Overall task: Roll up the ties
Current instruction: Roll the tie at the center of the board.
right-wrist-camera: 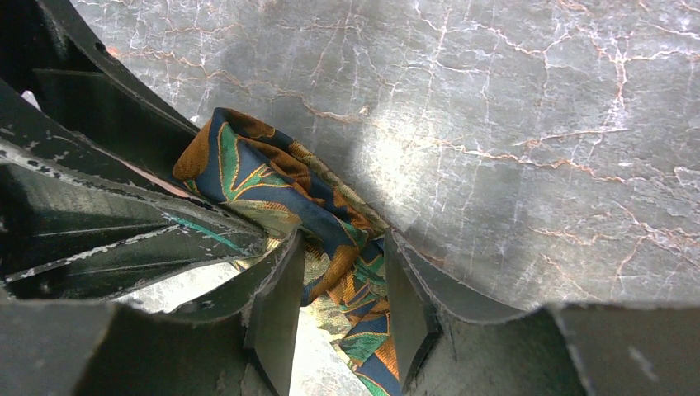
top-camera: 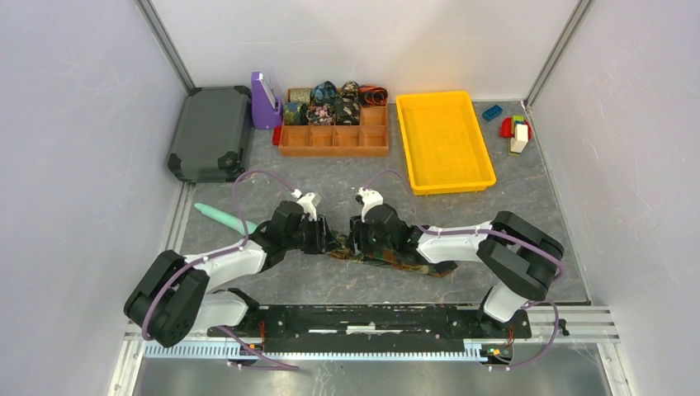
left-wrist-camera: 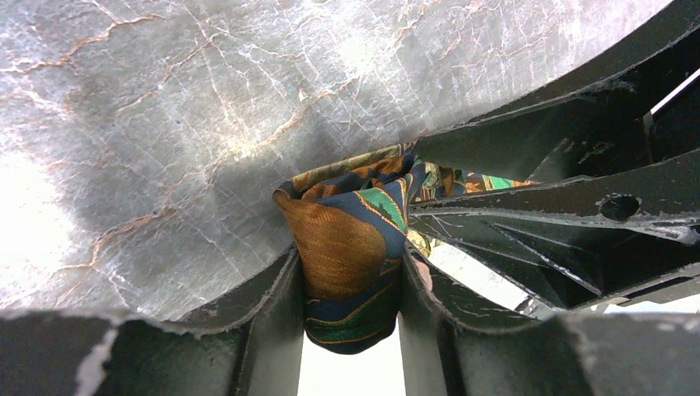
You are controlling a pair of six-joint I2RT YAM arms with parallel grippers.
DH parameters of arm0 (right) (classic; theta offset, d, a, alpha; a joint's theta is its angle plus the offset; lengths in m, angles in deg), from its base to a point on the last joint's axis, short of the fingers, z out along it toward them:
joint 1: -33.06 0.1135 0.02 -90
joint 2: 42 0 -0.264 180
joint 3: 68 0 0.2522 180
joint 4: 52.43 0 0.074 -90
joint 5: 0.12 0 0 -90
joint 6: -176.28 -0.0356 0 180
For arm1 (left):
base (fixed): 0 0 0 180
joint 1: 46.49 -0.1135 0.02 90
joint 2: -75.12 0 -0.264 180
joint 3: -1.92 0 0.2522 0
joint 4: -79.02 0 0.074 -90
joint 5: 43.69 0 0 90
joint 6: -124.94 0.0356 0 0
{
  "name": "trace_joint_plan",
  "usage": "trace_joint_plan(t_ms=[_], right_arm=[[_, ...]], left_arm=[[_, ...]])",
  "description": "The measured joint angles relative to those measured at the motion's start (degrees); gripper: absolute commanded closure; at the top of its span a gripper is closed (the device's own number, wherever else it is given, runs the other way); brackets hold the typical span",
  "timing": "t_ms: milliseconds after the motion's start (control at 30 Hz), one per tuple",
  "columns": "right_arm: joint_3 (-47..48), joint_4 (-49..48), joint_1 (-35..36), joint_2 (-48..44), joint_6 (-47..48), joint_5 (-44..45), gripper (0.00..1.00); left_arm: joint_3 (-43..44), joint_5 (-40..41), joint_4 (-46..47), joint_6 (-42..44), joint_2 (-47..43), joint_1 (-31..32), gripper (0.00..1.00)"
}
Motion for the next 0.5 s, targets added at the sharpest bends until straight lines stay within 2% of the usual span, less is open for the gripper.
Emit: trace_joint_plan(t_ms=[267,500], right_arm=[[3.3,6.3,0.3,-0.8,1.8,-0.4,0.52],[3.3,10.1,0.3,-4.9,2.6,-0.7,0.52]], left_arm=[[0.2,3.6,-7.6,0.0,-6.3,0.7,0.57],[3.7,11.8,-16.7,0.1,-9.7,3.8,0.58]])
